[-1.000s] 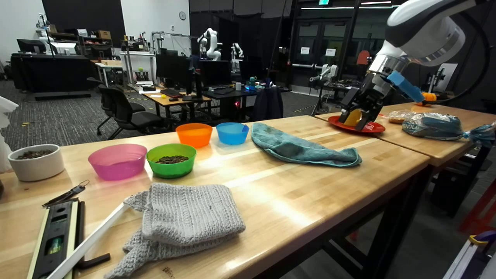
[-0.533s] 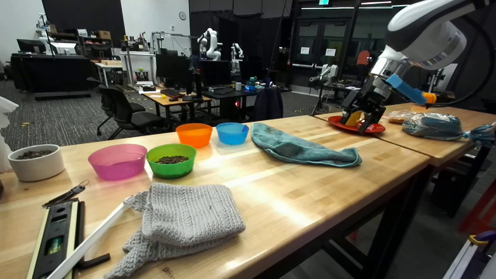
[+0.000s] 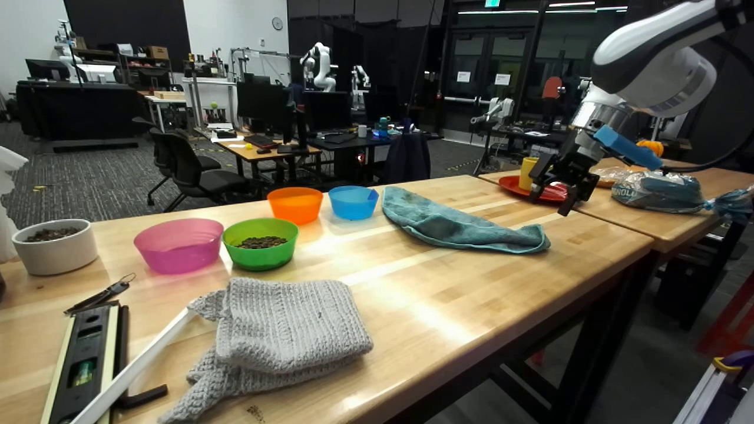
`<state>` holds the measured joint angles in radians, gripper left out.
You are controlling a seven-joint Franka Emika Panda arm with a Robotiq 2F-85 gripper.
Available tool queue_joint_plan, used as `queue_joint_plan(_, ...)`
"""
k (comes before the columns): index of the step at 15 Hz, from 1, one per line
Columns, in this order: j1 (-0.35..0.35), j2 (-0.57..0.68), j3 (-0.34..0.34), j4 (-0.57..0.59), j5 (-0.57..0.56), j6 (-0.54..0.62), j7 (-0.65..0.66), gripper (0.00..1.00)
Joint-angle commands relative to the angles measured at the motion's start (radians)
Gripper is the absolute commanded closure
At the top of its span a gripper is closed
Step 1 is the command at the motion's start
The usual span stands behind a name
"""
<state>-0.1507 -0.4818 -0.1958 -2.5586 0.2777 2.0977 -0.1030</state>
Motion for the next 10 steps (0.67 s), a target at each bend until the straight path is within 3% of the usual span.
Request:
queue_joint_plan(1,0.004,-0.016,-0.015,-0.035,0.031,-0.012,0.009,0.0)
queue_joint_plan(10,0.0,0.002,-0.02,-0.053,0.127,-0.023,0.027,0.0)
